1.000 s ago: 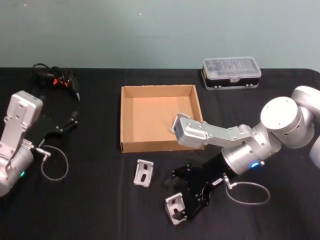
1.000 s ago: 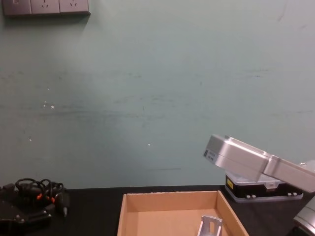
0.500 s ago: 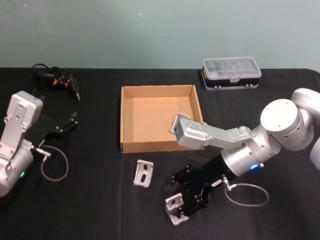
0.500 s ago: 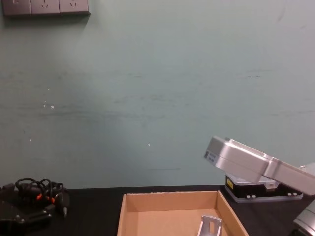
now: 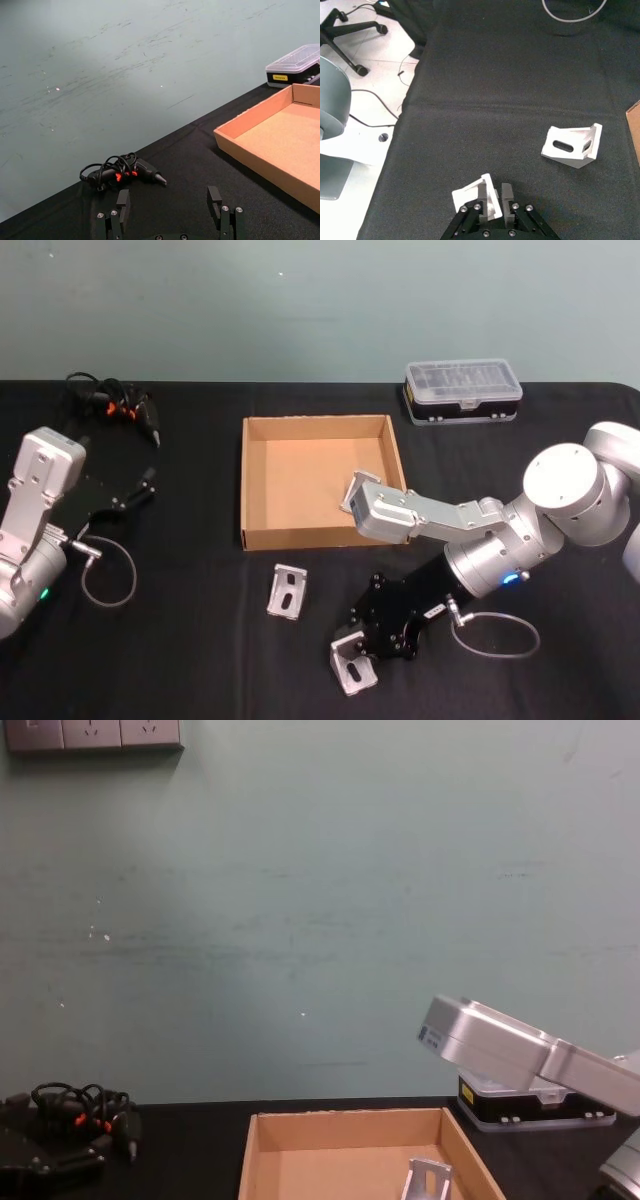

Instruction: Use one hand to pick up the angle iron from the table and place it into the box.

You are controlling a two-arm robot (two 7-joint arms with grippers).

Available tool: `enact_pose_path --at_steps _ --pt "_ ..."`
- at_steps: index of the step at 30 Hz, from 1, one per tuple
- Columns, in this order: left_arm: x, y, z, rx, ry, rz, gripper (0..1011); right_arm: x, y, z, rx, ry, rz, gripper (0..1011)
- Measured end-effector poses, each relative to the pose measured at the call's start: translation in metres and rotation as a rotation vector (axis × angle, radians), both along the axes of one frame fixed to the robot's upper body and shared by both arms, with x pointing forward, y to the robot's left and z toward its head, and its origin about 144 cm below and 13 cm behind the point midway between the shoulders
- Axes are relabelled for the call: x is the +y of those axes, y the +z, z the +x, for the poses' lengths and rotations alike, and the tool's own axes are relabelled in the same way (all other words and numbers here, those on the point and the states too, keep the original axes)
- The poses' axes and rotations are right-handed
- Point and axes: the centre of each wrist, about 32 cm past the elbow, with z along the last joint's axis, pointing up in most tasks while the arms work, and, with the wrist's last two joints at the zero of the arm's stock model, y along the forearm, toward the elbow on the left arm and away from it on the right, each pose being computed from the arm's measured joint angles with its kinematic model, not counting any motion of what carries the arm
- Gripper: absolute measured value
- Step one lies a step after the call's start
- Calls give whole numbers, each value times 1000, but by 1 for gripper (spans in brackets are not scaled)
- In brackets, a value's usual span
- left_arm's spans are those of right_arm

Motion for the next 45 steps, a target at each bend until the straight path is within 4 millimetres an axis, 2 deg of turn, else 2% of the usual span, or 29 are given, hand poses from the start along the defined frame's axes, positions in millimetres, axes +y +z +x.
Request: enact_pose_path --at_steps 4,6,14,19,22,29,38,45 --pt "0 0 0 0 0 0 1011 0 0 0 -1 0 1 96" --pt "0 0 0 0 0 0 1011 1 0 0 -2 -1 2 80" --pt "0 0 0 0 0 0 1011 0 2 0 -10 -6 11 80" --pt "0 0 0 0 0 0 1011 -1 13 -3 -56 -34 49 80" --pt "0 0 0 0 0 0 1011 -3 25 -5 -122 -98 95 80" --pt "0 0 0 0 0 0 1011 -8 37 -5 -247 -272 155 80" --pt "0 0 0 0 0 0 1012 -9 32 8 -335 -473 179 80" --pt "0 0 0 0 0 0 1011 -3 26 23 -355 -524 194 80"
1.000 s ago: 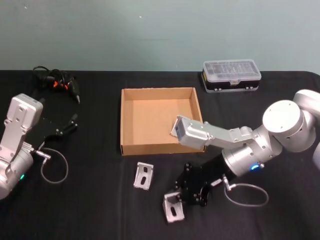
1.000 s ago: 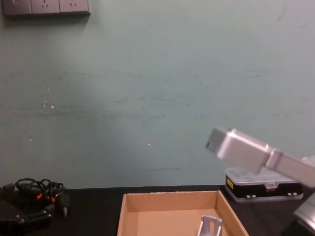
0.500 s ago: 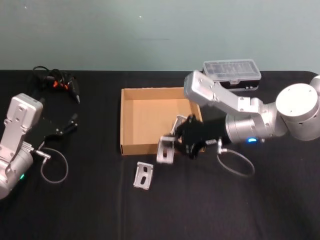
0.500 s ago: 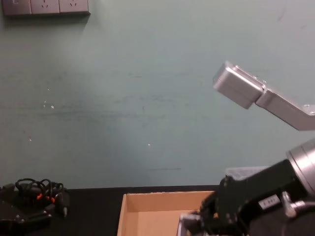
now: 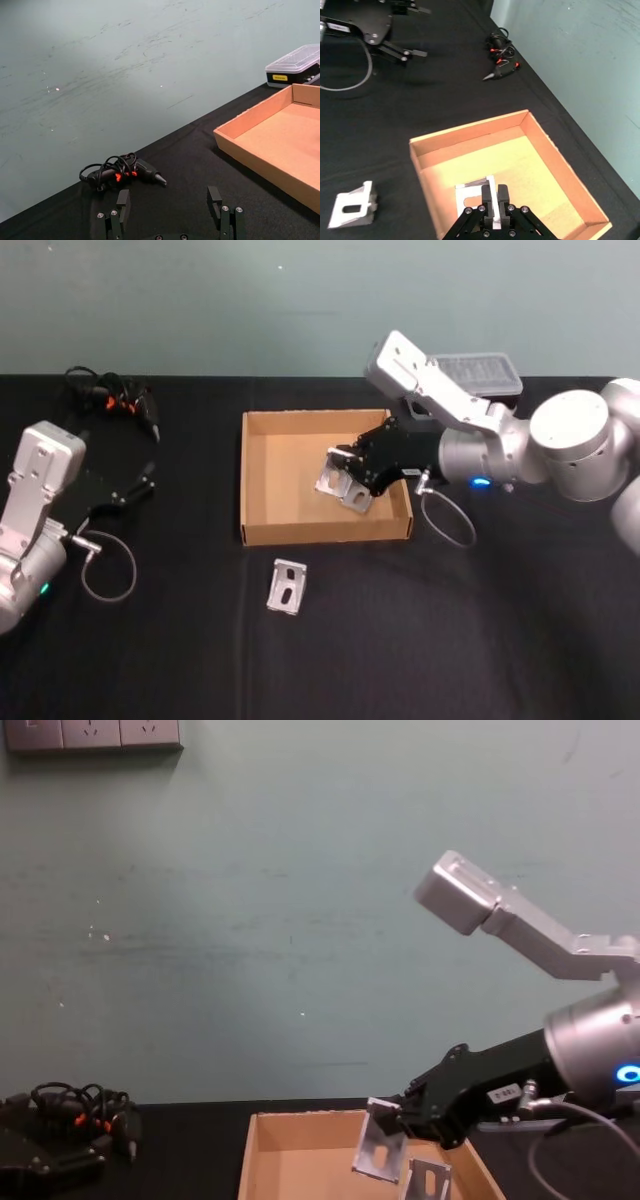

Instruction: Use one hand to pick up the angle iron from the table and place it into the box.

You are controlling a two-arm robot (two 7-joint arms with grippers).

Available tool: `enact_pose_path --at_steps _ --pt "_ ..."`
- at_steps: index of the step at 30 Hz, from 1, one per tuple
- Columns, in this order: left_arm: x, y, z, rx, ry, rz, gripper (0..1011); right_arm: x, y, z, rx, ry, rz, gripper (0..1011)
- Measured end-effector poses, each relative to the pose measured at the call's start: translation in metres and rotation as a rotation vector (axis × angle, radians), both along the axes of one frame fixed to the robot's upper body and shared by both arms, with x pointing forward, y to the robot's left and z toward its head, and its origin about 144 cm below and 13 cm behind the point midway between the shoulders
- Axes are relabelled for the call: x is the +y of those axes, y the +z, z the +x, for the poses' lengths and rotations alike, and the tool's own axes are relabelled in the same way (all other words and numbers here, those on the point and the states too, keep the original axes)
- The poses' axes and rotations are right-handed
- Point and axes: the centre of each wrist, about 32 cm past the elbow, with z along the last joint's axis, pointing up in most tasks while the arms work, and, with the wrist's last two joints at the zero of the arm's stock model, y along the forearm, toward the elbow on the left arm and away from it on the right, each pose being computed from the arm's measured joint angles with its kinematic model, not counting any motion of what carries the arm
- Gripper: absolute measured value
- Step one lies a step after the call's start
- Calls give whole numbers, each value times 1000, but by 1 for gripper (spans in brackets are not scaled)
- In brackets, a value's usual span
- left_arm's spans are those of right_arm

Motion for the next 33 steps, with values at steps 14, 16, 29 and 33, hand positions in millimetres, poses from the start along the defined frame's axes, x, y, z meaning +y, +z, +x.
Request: enact_pose_path --at_steps 14,16,29,33 --pt "0 0 0 0 0 0 1011 20 -15 24 17 7 -34 80" --pt "0 0 0 0 0 0 1011 23 -18 26 26 12 -42 80" --pt "0 0 0 0 0 0 1011 30 -27 32 50 25 -73 80" --pt "0 0 0 0 0 0 1011 31 -28 32 53 27 -75 80"
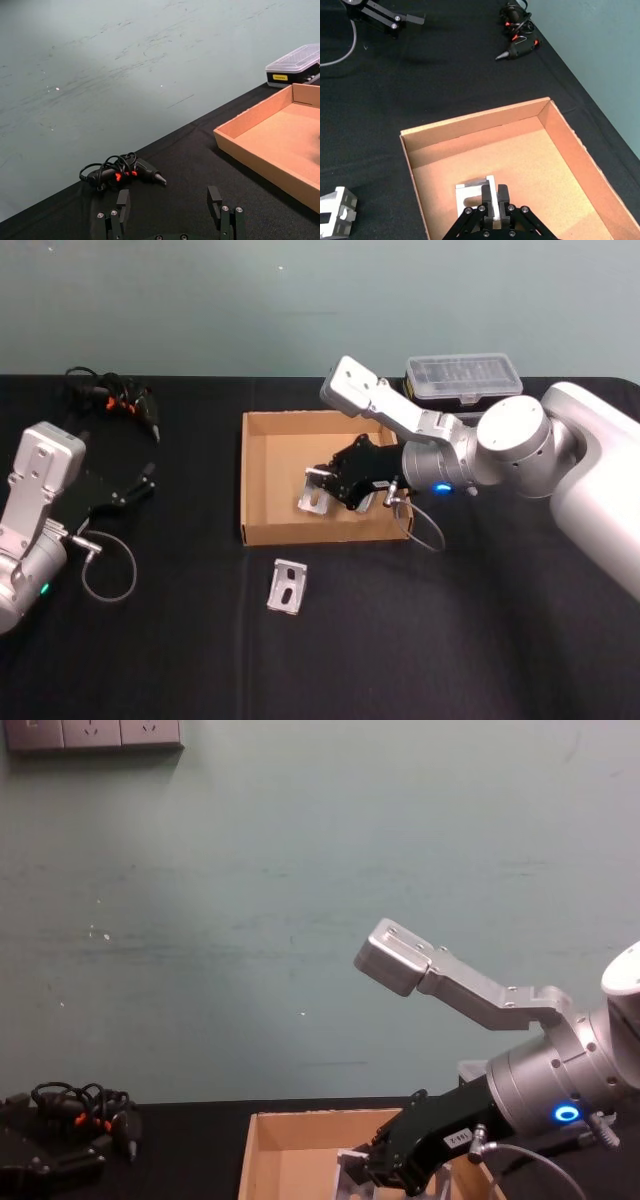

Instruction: Use one hand to pick up the angle iron from the table and place it into the box.

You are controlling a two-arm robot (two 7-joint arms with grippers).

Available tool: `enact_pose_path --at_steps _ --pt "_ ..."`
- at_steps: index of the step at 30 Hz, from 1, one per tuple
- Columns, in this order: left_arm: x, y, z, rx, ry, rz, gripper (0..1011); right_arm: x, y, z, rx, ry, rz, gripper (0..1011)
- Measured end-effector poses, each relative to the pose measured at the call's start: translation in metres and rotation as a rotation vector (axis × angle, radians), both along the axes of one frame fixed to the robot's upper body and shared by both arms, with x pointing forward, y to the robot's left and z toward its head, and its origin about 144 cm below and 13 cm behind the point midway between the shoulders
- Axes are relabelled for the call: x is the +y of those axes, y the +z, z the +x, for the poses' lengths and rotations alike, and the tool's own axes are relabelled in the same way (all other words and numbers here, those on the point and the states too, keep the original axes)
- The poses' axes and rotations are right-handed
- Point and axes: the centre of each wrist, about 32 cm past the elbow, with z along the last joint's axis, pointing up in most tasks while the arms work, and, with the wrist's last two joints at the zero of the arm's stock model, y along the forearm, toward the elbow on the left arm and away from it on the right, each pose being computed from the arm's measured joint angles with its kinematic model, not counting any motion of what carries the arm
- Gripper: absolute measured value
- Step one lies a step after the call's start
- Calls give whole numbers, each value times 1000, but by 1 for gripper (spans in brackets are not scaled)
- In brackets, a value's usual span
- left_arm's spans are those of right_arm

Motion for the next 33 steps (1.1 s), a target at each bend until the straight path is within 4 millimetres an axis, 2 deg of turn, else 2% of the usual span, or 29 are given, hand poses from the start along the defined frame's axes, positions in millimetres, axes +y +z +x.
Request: enact_pose_path --at_steps 4,8,11,12,14,21,28,33 --pt "0 0 0 0 0 0 1011 -1 -2 -1 8 0 -4 143" --pt "0 0 0 0 0 0 1011 -3 -4 -2 12 -2 -7 295" --pt "0 0 0 0 0 0 1011 -4 -3 -3 9 -4 -2 355" --pt "0 0 0 0 0 0 1011 -5 -3 -4 7 -5 0 413" --pt "0 0 0 0 0 0 1011 -7 -1 -6 -1 -10 10 445" --pt "0 0 0 0 0 0 1011 -19 8 -18 -50 -51 74 678" --pt "0 0 0 0 0 0 1011 -31 14 -42 -72 -70 187 900" --pt "0 0 0 0 0 0 1011 -35 17 -63 -63 -51 256 1003"
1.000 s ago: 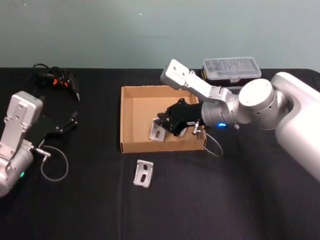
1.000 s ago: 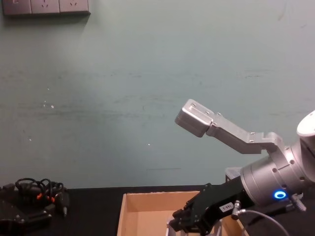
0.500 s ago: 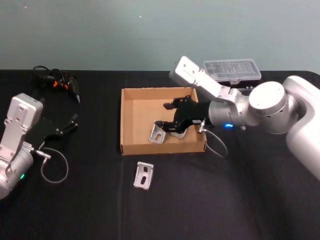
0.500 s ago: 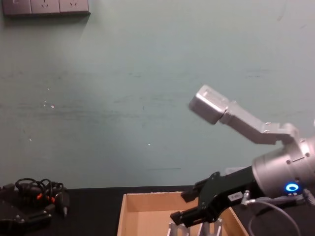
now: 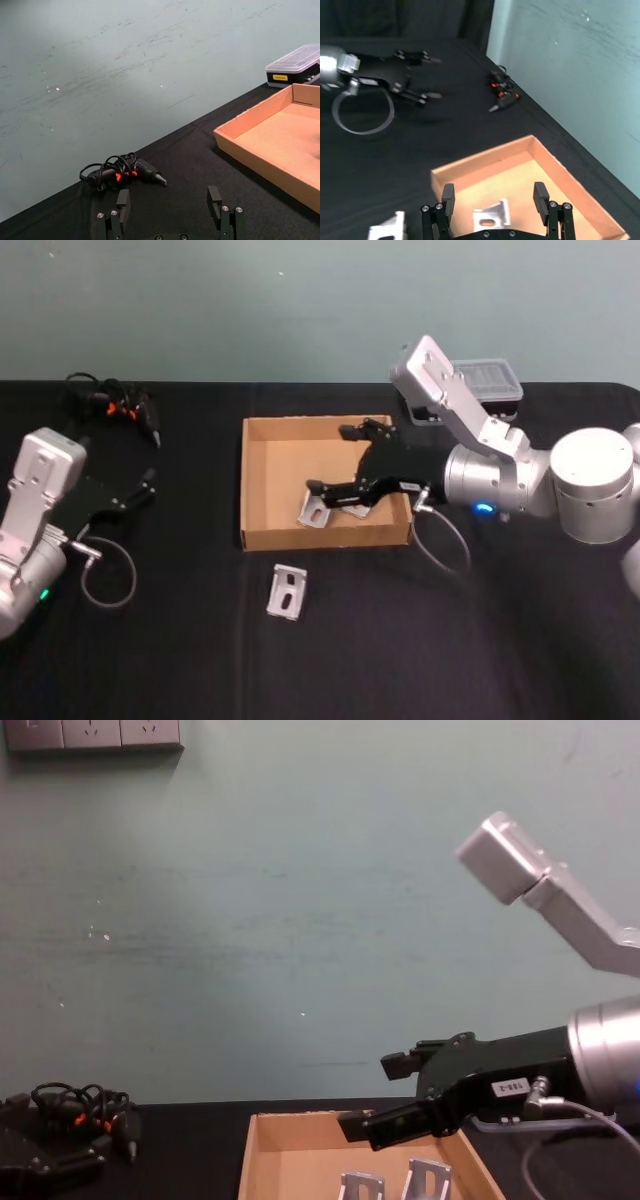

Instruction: Use one hand to pick up the angle iron from the table and place it into the box.

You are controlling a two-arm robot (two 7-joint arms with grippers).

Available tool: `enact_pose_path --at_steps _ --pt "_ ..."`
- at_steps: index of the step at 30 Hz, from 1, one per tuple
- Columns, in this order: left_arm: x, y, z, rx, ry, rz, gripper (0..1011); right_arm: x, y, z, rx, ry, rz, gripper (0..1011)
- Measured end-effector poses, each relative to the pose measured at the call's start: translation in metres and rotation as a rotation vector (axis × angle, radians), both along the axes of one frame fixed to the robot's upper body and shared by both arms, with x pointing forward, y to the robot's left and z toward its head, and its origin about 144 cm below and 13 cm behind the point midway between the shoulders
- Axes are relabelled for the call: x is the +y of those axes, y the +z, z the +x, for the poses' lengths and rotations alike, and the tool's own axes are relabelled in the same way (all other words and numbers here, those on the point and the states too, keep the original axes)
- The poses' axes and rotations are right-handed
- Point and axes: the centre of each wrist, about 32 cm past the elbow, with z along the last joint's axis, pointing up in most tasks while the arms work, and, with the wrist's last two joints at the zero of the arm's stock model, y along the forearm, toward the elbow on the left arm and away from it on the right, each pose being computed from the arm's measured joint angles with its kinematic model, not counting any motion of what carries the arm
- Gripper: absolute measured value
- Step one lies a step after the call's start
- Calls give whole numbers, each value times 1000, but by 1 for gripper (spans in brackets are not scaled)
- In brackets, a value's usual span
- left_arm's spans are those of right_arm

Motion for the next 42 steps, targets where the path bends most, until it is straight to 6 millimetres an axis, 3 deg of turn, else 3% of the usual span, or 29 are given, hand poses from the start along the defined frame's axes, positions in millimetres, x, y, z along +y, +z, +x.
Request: enact_pose_path --at_steps 10,17,42 --pt "0 0 0 0 0 0 1011 -5 -3 -24 41 41 44 1004" --pt "0 0 0 0 0 0 1011 0 -17 -32 125 88 38 1004" --pt "0 0 0 0 0 0 1011 27 -54 -21 270 120 1 1004"
